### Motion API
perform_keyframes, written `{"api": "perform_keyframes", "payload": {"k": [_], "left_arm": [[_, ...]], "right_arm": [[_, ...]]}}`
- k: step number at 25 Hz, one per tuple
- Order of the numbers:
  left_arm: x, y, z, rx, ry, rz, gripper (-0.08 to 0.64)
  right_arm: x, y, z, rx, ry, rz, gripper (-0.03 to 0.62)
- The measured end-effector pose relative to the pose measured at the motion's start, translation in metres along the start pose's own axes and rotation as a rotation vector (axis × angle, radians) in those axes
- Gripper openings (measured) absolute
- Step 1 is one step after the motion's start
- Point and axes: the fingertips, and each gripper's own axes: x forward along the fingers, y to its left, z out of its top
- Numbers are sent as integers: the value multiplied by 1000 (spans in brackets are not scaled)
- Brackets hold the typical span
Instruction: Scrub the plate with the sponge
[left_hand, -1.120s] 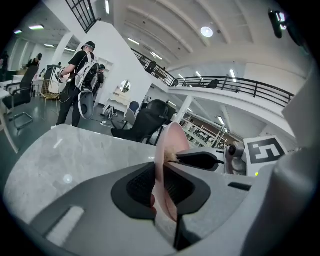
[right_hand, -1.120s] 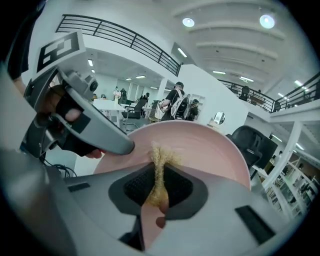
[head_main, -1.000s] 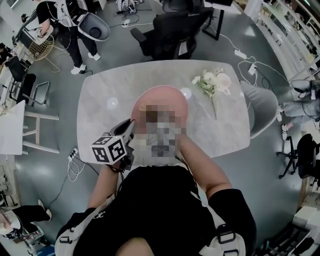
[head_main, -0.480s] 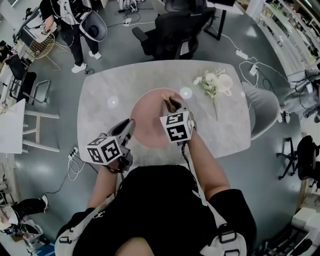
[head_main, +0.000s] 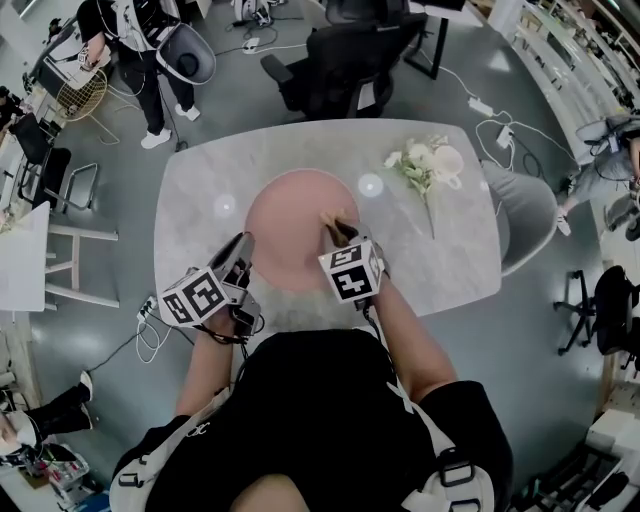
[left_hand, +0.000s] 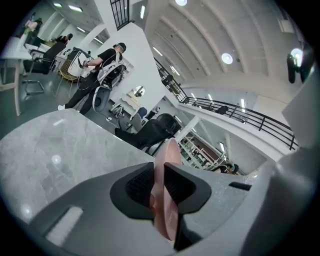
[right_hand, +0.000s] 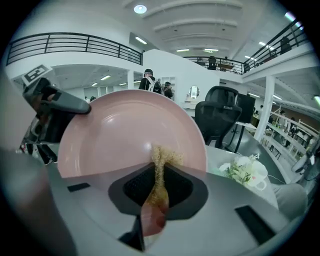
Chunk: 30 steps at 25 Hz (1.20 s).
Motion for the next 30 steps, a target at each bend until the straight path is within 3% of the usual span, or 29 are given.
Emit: {"api": "perform_keyframes", "payload": {"k": [7, 13, 21, 24, 30], "left_arm": [[4, -10, 2, -28, -3, -35, 63], [7, -16, -9, 10, 23, -40, 64], [4, -34, -12, 68, 41, -127, 64], [1, -37, -15, 93, 47, -146, 64], [-6, -35, -9, 13, 27, -172, 64]], "right_arm": [[-8, 55, -4, -81, 4, 118, 55], [-16, 95, 17, -129, -57, 222, 55], [-15, 77, 52, -45, -114, 206, 55], [-19, 61, 64, -30, -127, 163, 55], [-22, 26, 76, 39, -121, 77, 55]]}}
